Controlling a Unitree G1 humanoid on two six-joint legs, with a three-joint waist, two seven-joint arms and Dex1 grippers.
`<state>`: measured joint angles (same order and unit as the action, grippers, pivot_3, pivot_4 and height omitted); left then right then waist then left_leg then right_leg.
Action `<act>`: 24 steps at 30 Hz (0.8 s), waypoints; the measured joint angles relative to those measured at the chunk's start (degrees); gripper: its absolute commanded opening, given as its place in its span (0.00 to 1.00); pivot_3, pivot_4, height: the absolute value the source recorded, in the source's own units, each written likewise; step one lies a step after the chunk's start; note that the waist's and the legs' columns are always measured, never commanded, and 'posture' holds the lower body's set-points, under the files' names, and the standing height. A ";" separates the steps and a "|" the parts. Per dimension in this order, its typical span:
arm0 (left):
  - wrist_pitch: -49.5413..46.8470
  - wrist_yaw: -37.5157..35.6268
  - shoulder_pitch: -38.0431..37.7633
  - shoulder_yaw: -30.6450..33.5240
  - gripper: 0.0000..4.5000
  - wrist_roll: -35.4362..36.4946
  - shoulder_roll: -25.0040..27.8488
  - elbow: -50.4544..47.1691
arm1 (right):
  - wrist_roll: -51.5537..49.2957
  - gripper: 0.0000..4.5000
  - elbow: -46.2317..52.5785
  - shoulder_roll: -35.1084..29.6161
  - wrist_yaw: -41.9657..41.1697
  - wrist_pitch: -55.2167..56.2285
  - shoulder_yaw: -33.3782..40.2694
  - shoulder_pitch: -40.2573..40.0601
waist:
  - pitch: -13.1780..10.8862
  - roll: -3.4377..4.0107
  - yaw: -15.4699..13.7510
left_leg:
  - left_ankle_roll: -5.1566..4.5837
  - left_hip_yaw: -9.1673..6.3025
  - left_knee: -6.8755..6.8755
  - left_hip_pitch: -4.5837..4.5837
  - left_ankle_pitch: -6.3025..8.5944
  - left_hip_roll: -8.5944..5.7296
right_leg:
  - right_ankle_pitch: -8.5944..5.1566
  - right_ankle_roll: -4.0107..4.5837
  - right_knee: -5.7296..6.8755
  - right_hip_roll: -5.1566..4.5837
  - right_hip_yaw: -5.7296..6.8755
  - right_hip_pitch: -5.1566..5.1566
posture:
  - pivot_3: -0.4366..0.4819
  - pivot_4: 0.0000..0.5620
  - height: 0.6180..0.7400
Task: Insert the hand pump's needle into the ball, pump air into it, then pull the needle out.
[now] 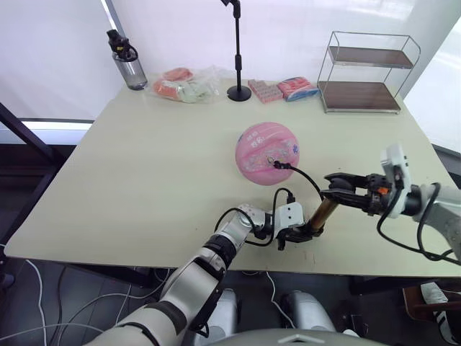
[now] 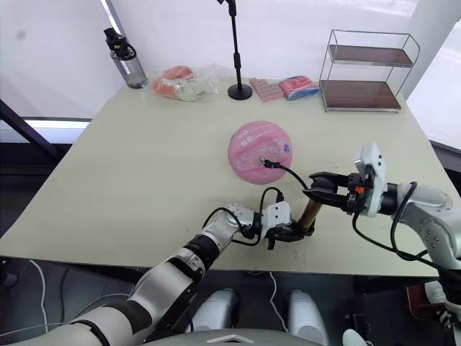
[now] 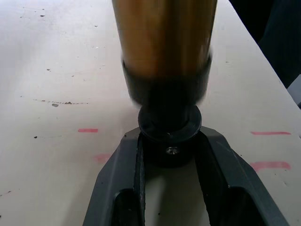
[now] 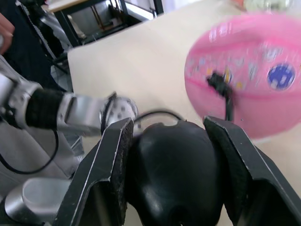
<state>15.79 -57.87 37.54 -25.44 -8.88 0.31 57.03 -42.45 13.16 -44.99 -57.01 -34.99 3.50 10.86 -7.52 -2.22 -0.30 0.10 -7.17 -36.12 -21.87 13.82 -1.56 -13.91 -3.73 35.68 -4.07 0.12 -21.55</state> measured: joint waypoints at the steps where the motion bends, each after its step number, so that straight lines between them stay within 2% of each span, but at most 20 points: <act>1: 0.00 0.02 -0.01 -0.02 0.23 -0.01 0.01 0.00 | 0.72 0.43 -0.12 0.55 -0.14 1.54 -0.72 -0.49 | 0.02 0.02 0.00 | 0.00 -0.01 0.00 0.00 0.00 0.00 | 0.00 0.00 0.00 0.00 0.00 0.00 | 0.48 0.27 0.93; 6: -0.02 0.12 -0.02 -0.04 0.23 -0.02 0.02 0.15 | 1.33 0.43 0.18 0.41 -0.62 2.44 -0.62 -0.35 | 0.06 0.09 0.05 | 0.01 -0.02 0.00 0.00 0.00 0.02 | 0.00 0.01 0.00 0.00 0.00 0.02 | 0.48 0.27 0.93; 12: 0.01 -0.29 0.21 -0.02 0.23 0.02 -0.44 -0.05 | -2.86 0.43 1.97 -3.90 -0.63 -5.74 1.54 2.26 | -0.18 0.37 -0.36 | 0.00 -0.01 0.00 -0.10 0.00 -0.07 | -0.01 0.01 0.00 -0.06 0.00 -0.07 | 0.48 0.27 0.93; 15: 0.03 -0.63 0.48 0.06 0.23 0.10 -0.74 -0.19 | -7.73 0.43 2.55 -6.97 -0.46 -11.22 4.61 5.89 | -0.48 0.74 -0.46 | -0.02 0.03 -0.01 -0.22 -0.01 -0.16 | 0.01 -0.02 0.00 -0.11 0.00 -0.12 | 0.48 0.27 0.93; 22: 0.03 -0.71 0.54 0.15 0.23 0.10 -0.63 -0.19 | -15.79 0.43 2.15 -10.83 0.53 -18.58 10.89 13.19 | -0.60 0.56 -0.45 | -0.02 0.00 -0.03 -0.20 -0.01 -0.14 | -0.03 -0.01 0.00 -0.10 0.05 -0.10 | 0.48 0.27 0.93; 24: 0.04 -0.57 0.61 0.19 0.23 0.10 -0.70 -0.22 | -17.79 0.43 -0.08 -12.54 0.90 -20.94 11.14 16.57 | -0.70 0.79 -0.38 | -0.01 0.08 -0.07 -0.21 -0.01 -0.17 | -0.03 -0.01 0.00 -0.15 -0.03 -0.10 | 0.48 0.27 0.93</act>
<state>15.83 -58.44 38.16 -25.25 -8.78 -0.39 56.82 -60.24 13.07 -57.53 -56.12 -55.93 14.64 27.43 -8.22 -1.43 -0.68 0.08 -7.08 -36.20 -22.09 13.82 -1.73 -13.94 -3.74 35.68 -4.22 0.09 -21.65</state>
